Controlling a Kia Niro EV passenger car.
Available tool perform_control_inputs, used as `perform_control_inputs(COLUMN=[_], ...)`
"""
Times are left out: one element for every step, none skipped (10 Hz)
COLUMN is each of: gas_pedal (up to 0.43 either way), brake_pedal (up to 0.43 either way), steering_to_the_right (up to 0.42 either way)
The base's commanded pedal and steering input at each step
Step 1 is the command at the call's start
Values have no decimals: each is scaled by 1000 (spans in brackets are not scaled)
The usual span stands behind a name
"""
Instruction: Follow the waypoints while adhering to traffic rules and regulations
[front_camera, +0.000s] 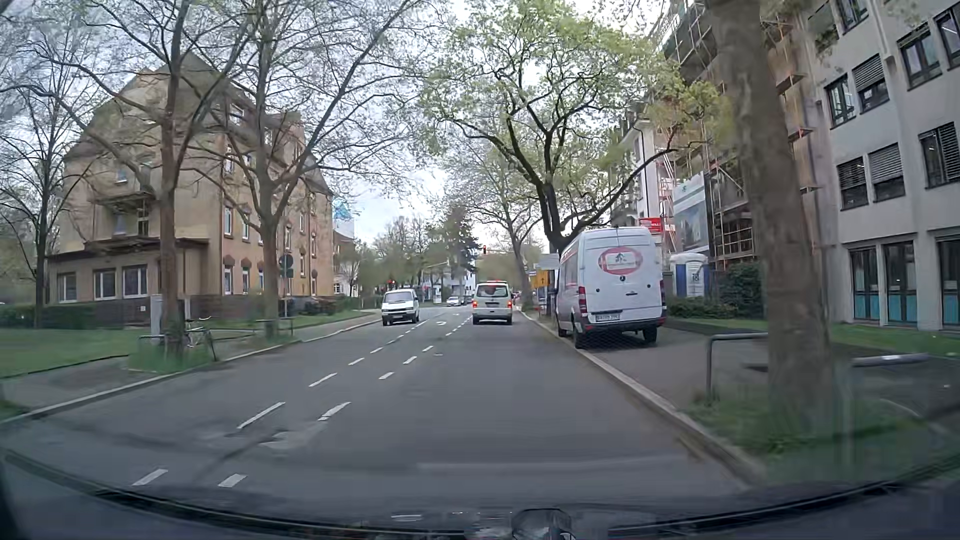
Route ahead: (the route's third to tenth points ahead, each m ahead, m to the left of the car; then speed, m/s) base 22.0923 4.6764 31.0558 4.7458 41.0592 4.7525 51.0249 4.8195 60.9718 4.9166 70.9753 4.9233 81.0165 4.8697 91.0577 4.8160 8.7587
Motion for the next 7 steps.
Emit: perform_control_inputs(gas_pedal=[0, 0, 0, 0, 0, 0, 0], brake_pedal=[177, 201, 213, 220, 213, 213, 220], steering_to_the_right=[0, 0, 0, -1, 0, 0, 0])
